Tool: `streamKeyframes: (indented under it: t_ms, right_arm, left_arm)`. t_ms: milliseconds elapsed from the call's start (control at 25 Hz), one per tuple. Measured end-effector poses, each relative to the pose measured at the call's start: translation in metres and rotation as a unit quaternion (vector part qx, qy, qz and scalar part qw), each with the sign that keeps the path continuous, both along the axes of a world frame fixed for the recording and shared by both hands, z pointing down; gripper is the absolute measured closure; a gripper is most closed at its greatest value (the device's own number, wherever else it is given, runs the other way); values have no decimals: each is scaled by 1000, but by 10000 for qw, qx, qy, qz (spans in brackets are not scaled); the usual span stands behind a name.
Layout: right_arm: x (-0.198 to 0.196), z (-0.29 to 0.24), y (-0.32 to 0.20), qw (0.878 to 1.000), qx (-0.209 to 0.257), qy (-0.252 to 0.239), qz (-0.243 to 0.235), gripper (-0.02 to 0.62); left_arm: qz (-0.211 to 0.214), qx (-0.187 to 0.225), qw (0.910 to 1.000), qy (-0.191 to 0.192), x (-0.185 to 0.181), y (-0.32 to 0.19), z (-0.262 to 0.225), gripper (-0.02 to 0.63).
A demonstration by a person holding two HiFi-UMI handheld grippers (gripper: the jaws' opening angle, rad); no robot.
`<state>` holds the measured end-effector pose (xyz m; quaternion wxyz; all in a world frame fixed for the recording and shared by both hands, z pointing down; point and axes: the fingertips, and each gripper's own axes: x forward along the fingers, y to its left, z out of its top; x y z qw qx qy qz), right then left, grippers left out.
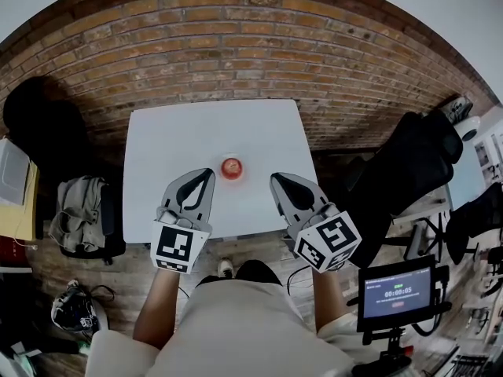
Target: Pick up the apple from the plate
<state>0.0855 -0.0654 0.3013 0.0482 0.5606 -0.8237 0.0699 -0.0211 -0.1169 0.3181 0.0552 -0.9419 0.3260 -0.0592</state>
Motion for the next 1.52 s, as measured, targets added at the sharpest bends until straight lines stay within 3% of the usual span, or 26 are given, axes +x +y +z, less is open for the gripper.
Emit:
streamKeyframes:
  t_ms: [440, 1040, 1200, 1520]
  right_arm:
    - [2, 1, -3, 9999, -56, -65, 64, 595]
    - [-6, 3, -5, 9998, -87, -167, -11, 595]
    - [-9, 9, -11, 9997, -179, -103, -94, 595]
    - [17, 44, -54, 9987, -473, -68, -199, 595]
  left_arm:
    - [28, -112, 9998, -172, 1, -4, 4, 601]
    - [-112, 210, 9986, -479, -11, -11, -2, 601]
    - [-176, 136, 9984, -518, -14, -17, -1, 601]
    - [-167, -145, 9977, -645, 15, -49, 26, 601]
